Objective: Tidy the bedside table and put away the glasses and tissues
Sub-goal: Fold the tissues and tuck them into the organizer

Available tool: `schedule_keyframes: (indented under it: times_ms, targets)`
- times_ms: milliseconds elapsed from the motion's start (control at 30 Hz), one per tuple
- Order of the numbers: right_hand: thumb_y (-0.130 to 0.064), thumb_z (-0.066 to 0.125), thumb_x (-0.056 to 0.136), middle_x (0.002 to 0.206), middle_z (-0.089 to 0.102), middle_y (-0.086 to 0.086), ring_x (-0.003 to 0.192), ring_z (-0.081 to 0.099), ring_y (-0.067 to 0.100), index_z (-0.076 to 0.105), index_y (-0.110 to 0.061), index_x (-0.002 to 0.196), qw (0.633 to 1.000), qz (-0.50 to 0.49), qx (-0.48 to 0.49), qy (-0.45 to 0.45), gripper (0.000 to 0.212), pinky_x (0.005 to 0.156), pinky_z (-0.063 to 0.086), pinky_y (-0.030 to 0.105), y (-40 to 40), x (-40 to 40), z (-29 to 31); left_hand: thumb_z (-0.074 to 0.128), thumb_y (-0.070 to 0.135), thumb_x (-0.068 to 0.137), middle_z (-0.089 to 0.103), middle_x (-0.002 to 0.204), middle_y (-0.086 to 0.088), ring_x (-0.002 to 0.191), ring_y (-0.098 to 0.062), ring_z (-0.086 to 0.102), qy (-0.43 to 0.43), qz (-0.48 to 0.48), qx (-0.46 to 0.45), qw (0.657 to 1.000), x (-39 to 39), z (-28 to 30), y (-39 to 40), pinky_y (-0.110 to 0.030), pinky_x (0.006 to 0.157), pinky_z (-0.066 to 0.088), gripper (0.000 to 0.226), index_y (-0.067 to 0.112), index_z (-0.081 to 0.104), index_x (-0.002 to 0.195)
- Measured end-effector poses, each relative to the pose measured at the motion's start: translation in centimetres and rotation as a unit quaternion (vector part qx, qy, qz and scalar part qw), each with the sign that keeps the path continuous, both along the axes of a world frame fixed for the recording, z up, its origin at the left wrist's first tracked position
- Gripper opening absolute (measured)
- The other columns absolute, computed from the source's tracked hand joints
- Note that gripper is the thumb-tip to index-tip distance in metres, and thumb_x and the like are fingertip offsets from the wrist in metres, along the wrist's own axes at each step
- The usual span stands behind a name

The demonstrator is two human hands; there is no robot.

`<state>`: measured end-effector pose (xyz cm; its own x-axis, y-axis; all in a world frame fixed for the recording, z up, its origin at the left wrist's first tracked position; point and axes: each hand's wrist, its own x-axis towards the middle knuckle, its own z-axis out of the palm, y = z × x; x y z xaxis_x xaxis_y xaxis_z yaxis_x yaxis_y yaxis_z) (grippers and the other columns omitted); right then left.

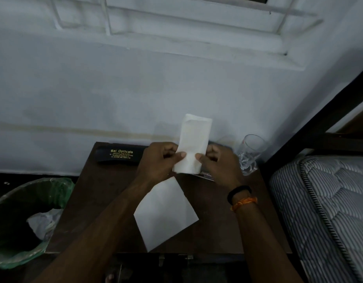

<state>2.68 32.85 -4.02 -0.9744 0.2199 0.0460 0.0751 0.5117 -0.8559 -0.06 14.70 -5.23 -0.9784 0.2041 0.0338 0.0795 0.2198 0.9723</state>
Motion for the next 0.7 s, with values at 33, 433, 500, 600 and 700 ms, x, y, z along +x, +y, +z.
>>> schedule_keyframes:
  times_ms: [33,433,500,600,700]
  targets:
    - [-0.019,0.072,0.084,0.092,0.074,0.000,0.084,0.069,0.013,0.069,-0.010,0.093,1.000,-0.022,0.009,0.012,0.013,0.070,0.057,0.026,0.6,-0.3,0.3,0.072,0.022,0.086,0.076,0.094,-0.004,0.092,-0.019,0.072,0.010,-0.002,0.003,1.000,-0.6,0.4,0.5,-0.043,0.072,0.062,0.014,0.009,0.074,0.089]
    - [-0.020,0.074,0.083,0.084,0.073,0.011,0.080,0.069,0.032,0.068,-0.005,0.085,0.989,-0.133,-0.013,0.059,0.016,0.075,0.057,0.052,4.7,-2.5,0.9,0.077,0.011,0.081,0.069,0.065,-0.003,0.058,-0.017,0.067,0.035,-0.069,-0.006,0.997,-6.8,2.5,6.1,-0.025,0.058,0.055,0.015,0.009,0.066,0.071]
    - [-0.022,0.072,0.084,0.083,0.072,0.008,0.080,0.069,0.029,0.066,-0.007,0.085,0.985,-0.159,0.004,0.070,0.016,0.077,0.057,0.050,4.9,-2.9,0.8,0.077,0.007,0.080,0.066,0.063,-0.008,0.059,-0.020,0.070,0.034,-0.084,-0.015,0.996,-7.6,2.6,6.6,-0.022,0.058,0.055,0.020,0.007,0.062,0.067]
    - [-0.023,0.071,0.084,0.083,0.071,0.001,0.082,0.067,0.020,0.066,-0.011,0.085,0.974,-0.199,0.044,0.097,0.012,0.080,0.056,0.044,5.0,-3.3,0.5,0.077,0.004,0.079,0.067,0.075,-0.021,0.065,-0.022,0.074,0.027,-0.094,-0.026,0.995,-8.6,2.5,7.6,-0.035,0.061,0.062,0.020,-0.007,0.061,0.074]
    - [-0.017,0.070,0.084,0.083,0.071,0.001,0.083,0.067,0.019,0.067,-0.013,0.083,0.971,-0.210,0.055,0.097,0.006,0.080,0.057,0.043,5.2,-3.7,0.1,0.077,0.007,0.079,0.071,0.081,-0.023,0.064,-0.023,0.074,0.035,-0.092,-0.060,0.993,-9.6,2.2,8.6,-0.043,0.067,0.061,0.022,-0.009,0.063,0.079]
